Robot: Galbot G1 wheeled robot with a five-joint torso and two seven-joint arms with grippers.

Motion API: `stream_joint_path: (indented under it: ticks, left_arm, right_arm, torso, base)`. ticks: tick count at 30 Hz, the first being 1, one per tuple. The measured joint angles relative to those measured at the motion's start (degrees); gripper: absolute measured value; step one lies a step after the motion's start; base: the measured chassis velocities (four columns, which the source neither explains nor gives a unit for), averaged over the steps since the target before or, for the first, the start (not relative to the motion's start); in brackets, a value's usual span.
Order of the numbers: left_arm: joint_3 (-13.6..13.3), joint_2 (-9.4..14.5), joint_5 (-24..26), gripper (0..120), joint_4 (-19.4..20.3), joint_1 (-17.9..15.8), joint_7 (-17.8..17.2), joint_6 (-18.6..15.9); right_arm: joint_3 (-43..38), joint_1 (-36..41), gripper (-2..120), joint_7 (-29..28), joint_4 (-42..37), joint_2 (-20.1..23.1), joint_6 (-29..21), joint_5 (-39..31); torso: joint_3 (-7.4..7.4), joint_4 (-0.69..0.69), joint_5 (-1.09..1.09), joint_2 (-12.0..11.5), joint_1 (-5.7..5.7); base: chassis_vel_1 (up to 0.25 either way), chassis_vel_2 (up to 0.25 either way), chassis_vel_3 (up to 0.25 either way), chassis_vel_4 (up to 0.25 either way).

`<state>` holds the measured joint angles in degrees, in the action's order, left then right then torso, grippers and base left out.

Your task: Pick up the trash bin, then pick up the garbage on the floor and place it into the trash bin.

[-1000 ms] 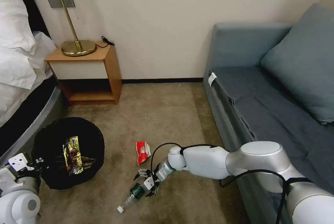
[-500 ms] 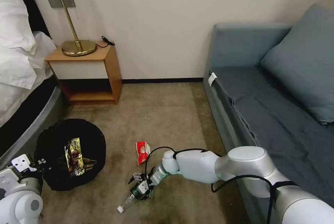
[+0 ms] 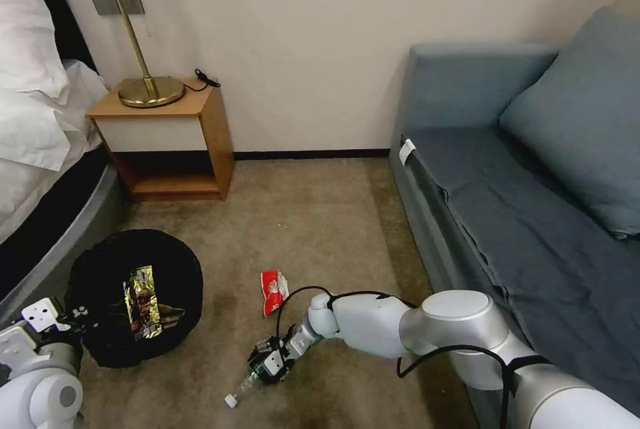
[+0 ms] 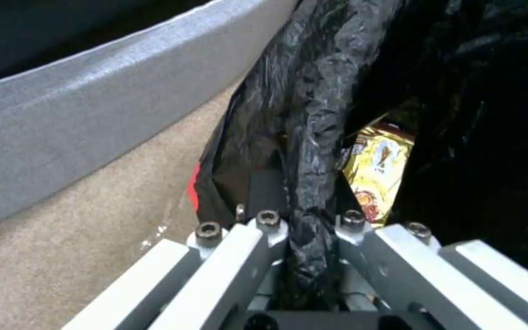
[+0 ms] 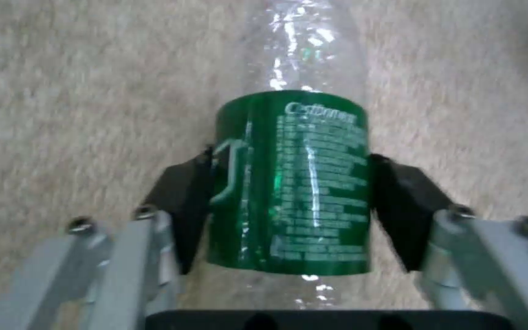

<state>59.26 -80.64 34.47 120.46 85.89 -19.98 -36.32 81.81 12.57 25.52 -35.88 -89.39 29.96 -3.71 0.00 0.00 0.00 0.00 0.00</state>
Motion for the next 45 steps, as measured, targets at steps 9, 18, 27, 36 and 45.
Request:
stream_joint_path:
  ticks: [9, 18, 27, 36, 45]
  left_arm:
    - [-0.75, -0.11, -0.5, 2, -0.35, -0.38, 0.05, 0.07]
    - [-0.58, 0.21, -0.54, 2, -0.88, -0.66, 0.05, 0.07]
    - [-2.11, 0.76, -1.12, 2, -2.04, -1.49, 0.13, 0.1]
    - [-4.24, 0.62, -2.15, 2, -1.44, -2.12, -0.05, -0.59]
    - [-5.01, 1.07, -2.14, 2, -0.85, -2.25, -0.08, -1.03]
  right_arm:
    - [-3.0, -0.14, 28, 0.4, -2.64, 2.54, 0.32, 0.38]
    - [-5.48, -3.53, 18, 0.2, -13.24, 8.8, -2.77, -3.52]
    - [-14.17, -10.74, 18, -1.76, -25.66, 18.64, -6.84, -7.99]
    - [-21.51, -14.91, 18, -2.17, -30.11, 13.95, -8.35, -11.15]
    - [-19.83, -17.71, 18, -2.16, -29.24, 10.24, -9.5, -13.22]
  torso:
    - [0.0, 0.0, 0.01, 0.0, 0.0]
    - [0.0, 0.01, 0.01, 0.0, 0.0]
    - [0.0, -0.02, 0.0, 0.0, 0.0]
    - [0.01, 0.03, -0.02, 0.0, 0.0]
    - [0.0, -0.01, -0.01, 0.0, 0.0]
  base:
    - [0.0, 0.0, 0.0, 0.0]
    - [0.0, 0.0, 0.0, 0.0]
    - [0.0, 0.0, 0.0, 0.0]
    - [0.0, 0.0, 0.0, 0.0]
    - [0.0, 0.0, 0.0, 0.0]
